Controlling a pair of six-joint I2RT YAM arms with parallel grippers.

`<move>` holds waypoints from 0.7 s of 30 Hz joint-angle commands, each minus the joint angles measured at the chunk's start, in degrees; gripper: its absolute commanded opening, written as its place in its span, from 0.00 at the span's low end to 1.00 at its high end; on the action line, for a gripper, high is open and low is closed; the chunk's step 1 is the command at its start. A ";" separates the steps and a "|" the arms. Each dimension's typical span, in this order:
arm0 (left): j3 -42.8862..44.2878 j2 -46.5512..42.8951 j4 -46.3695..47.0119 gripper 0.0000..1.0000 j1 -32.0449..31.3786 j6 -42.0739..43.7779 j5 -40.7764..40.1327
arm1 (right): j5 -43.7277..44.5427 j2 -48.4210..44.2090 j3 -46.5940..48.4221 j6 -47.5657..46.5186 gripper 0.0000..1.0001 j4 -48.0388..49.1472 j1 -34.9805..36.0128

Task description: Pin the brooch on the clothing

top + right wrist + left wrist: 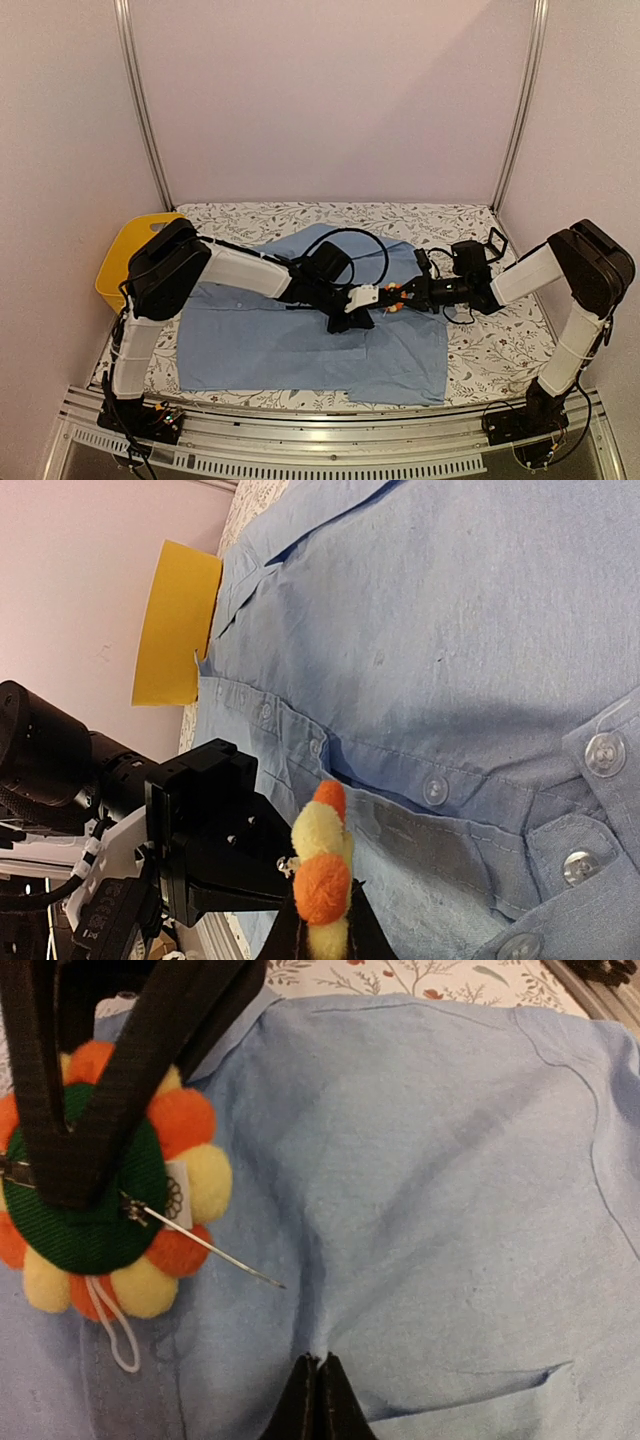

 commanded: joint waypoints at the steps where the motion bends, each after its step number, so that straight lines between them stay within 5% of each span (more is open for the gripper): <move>1: 0.21 -0.84 0.68 0.00 -0.75 -0.03 -0.01 | 0.32 1.26 -0.96 0.87 0.00 1.93 0.23; 21: 1.86 -1.81 -0.90 0.00 -0.73 -0.81 1.00 | -1.09 4.88 -0.19 2.79 0.00 3.42 2.69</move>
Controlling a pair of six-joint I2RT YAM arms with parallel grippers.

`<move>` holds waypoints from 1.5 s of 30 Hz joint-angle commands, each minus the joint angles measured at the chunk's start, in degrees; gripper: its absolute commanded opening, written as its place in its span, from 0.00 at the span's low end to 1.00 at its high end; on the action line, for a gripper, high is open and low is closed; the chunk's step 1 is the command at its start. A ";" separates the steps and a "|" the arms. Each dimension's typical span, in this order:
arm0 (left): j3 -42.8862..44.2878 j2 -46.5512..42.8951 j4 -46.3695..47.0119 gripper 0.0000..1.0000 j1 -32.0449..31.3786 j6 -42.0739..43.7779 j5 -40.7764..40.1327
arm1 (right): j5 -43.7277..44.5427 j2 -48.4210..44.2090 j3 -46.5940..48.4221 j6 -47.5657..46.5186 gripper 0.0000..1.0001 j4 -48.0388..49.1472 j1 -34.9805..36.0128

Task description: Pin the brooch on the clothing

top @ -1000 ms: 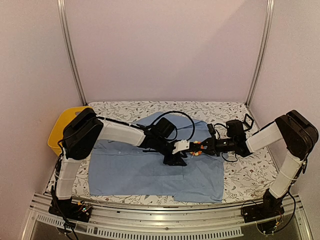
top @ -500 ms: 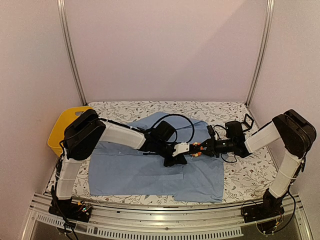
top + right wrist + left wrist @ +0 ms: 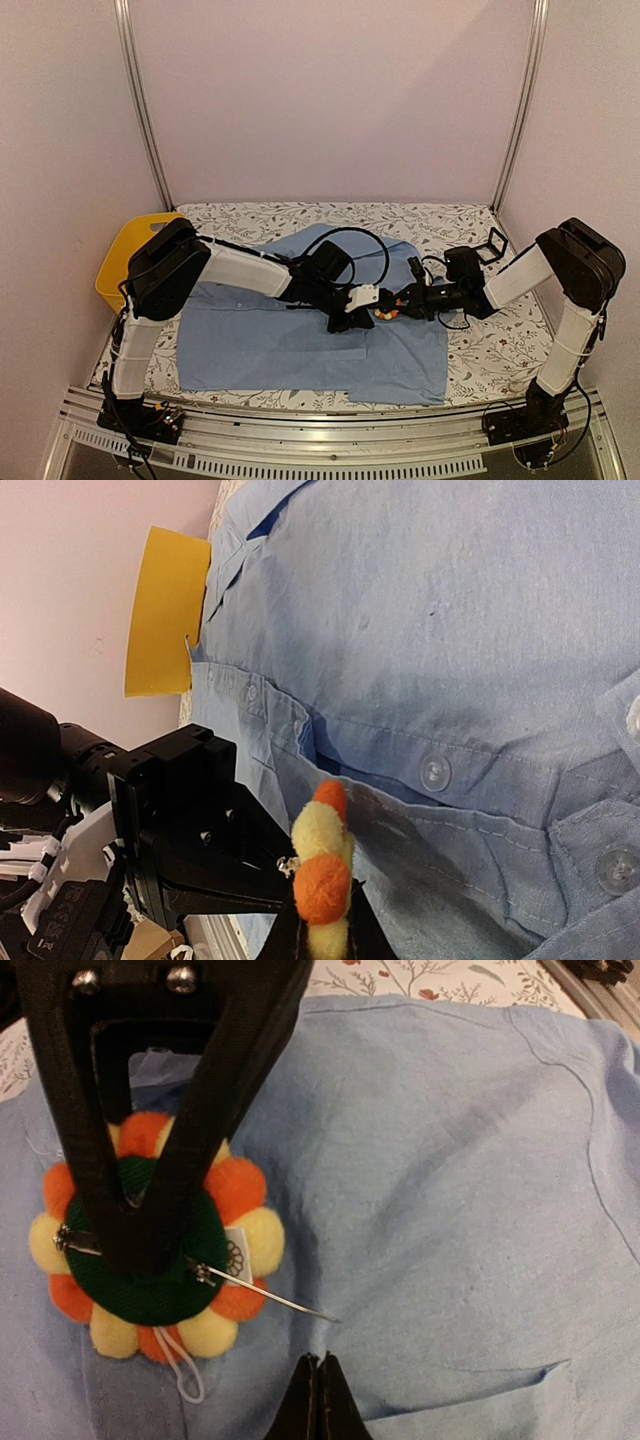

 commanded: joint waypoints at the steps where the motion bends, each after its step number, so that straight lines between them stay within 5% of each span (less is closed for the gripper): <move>1: 1.50 -1.54 -0.08 0.00 -0.66 -0.77 0.86 | -1.09 1.57 -0.26 0.65 0.00 1.45 0.84; 45: 0.99 -2.05 -0.81 0.00 -1.13 1.03 0.58 | 2.48 -1.23 4.54 -6.35 0.00 -9.92 -0.44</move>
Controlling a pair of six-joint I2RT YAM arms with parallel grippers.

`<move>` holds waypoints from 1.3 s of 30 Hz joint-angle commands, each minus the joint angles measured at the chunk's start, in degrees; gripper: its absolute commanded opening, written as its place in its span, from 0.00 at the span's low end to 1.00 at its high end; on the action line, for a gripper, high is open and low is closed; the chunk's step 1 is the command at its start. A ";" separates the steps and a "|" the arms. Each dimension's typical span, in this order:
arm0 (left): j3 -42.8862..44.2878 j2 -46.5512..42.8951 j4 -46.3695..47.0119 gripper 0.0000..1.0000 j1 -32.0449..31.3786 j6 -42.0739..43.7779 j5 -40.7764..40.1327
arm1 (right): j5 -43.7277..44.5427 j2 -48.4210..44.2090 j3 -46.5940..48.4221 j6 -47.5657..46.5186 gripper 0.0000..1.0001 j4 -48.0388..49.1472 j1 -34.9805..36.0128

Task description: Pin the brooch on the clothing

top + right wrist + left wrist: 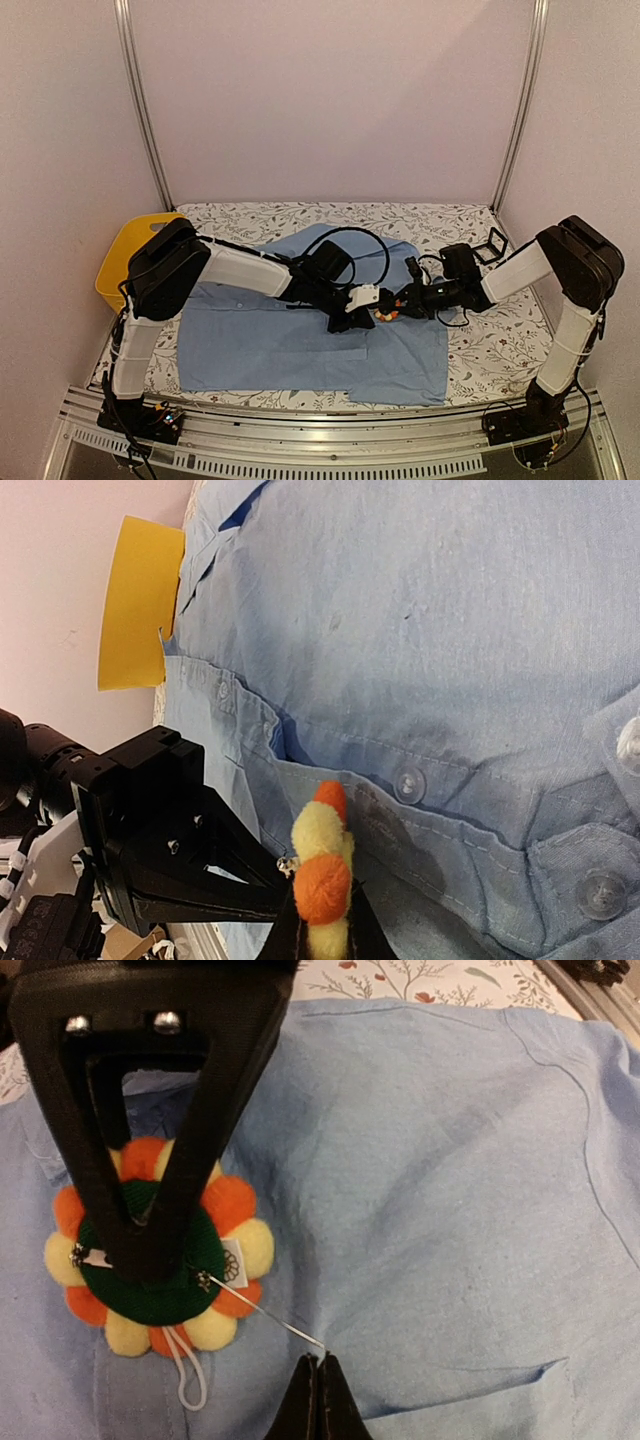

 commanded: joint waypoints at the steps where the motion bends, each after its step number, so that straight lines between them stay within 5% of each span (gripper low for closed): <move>1: 0.79 -2.03 -0.64 0.00 -1.08 0.75 0.16 | 1.21 -2.01 1.08 -1.78 0.00 -2.02 -0.51; 39: 1.12 -2.21 -1.30 0.00 -1.35 1.26 -0.79 | 0.16 -3.46 3.11 -5.03 0.00 -5.69 -1.37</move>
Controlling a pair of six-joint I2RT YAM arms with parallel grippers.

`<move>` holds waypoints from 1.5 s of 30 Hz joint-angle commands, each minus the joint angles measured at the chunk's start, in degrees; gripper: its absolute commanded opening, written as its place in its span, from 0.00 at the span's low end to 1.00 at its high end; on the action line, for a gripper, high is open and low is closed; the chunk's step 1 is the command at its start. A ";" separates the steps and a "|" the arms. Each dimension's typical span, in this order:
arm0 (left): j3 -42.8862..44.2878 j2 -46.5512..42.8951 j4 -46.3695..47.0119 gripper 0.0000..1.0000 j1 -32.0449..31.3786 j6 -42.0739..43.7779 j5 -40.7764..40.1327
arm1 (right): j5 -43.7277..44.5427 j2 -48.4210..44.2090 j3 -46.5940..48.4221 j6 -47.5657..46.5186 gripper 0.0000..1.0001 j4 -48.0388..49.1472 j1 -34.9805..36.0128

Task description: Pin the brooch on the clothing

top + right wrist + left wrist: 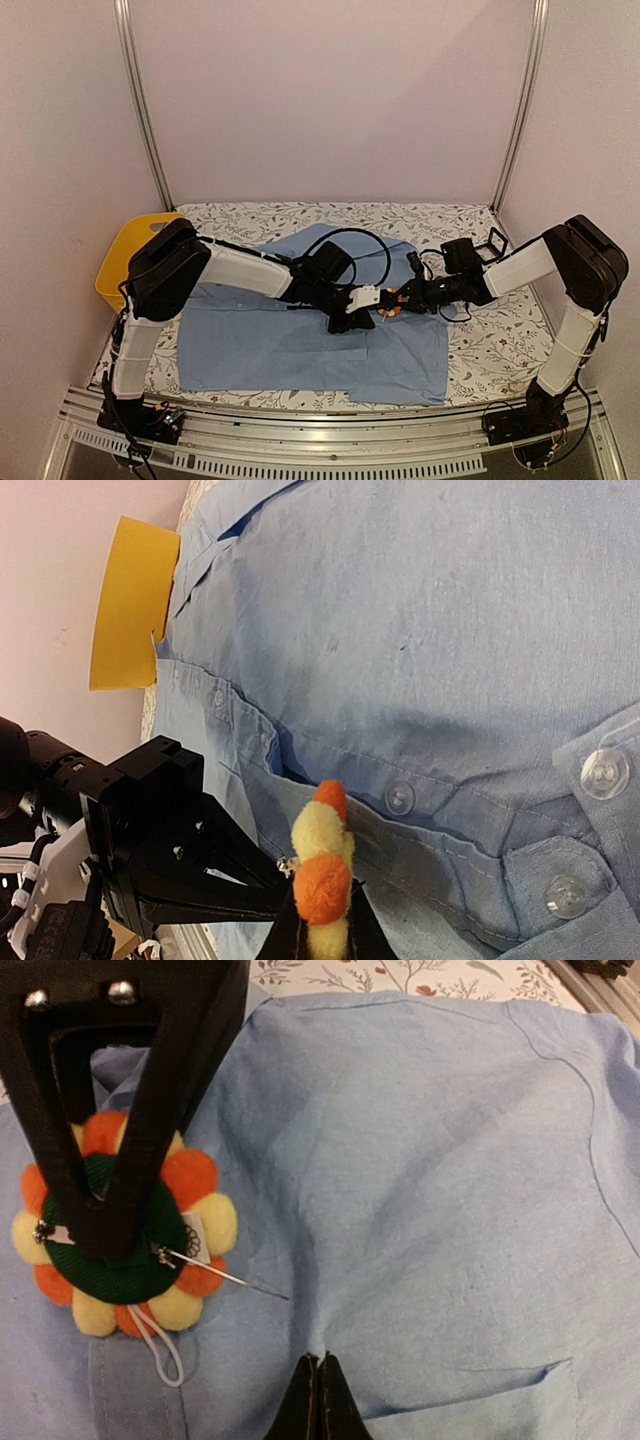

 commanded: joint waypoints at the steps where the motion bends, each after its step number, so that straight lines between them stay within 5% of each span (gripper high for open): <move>1: 1.12 -2.17 -1.13 0.00 -1.02 0.73 0.36 | -0.86 -1.87 1.05 -1.03 0.00 -0.11 -0.17; 27: 1.56 -1.51 0.42 0.00 -1.42 -0.26 -0.79 | -5.69 2.00 -0.71 1.07 0.00 1.56 0.72; 45: -1.77 -0.23 10.55 0.00 -1.65 -1.60 -3.76 | -5.48 5.18 -0.01 1.16 0.00 -0.29 0.74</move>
